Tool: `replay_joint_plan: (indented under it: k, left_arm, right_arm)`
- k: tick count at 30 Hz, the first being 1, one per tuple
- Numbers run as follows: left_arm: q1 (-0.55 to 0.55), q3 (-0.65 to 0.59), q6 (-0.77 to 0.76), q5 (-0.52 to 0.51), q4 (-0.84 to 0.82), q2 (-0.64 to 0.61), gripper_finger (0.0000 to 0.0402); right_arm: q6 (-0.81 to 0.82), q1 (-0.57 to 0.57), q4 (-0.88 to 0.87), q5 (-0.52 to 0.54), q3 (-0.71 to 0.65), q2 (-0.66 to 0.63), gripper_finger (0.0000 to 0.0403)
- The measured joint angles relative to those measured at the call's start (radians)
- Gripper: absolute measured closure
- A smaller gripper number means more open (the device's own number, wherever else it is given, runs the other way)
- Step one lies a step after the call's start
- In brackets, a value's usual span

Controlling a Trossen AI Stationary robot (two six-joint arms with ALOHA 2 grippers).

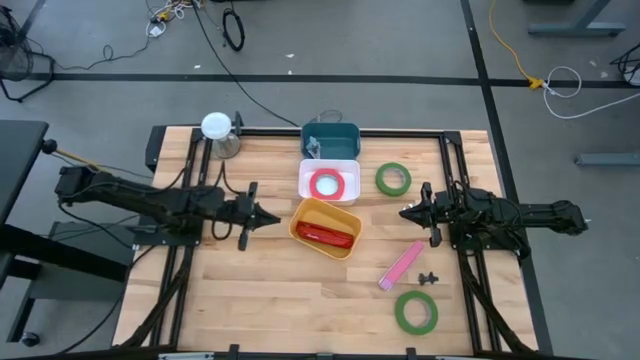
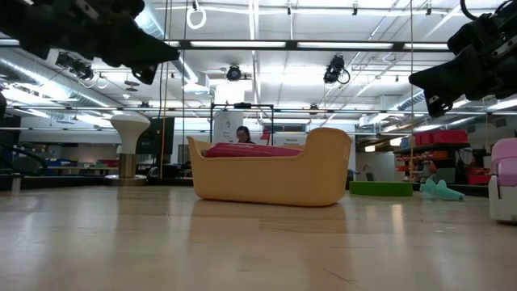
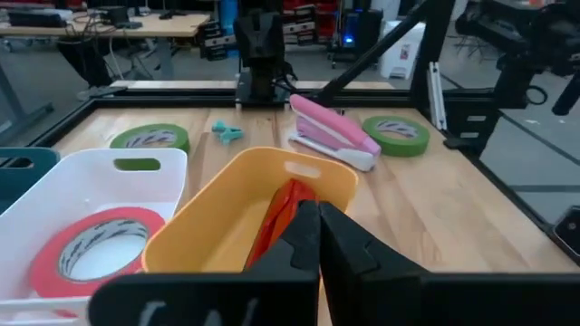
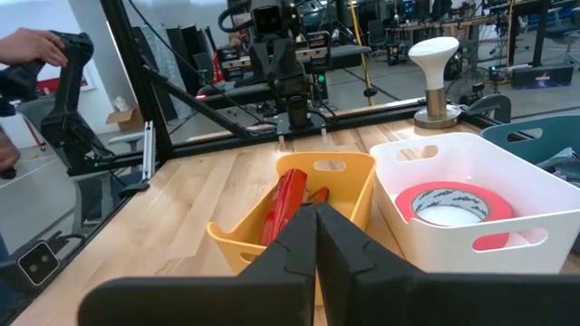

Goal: Pick and place Stapler, Stapler remover, tape
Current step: Put the top green tape into the white bin

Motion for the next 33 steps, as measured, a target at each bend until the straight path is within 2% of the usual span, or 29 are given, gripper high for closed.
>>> replay_joint_plan:
  k: [15, 33]
  left_arm:
    - [0.027, -0.239, -0.02, -0.008, 0.106, -0.232, 0.0401]
    - [0.06, -0.307, -0.038, 0.018, 0.103, -0.348, 0.0401]
  right_arm:
    - [0.0, 0.0, 0.0, 0.0, 0.0, 0.0, 0.0396]
    - [0.0, 0.0, 0.0, 0.0, 0.0, 0.0, 0.0396]
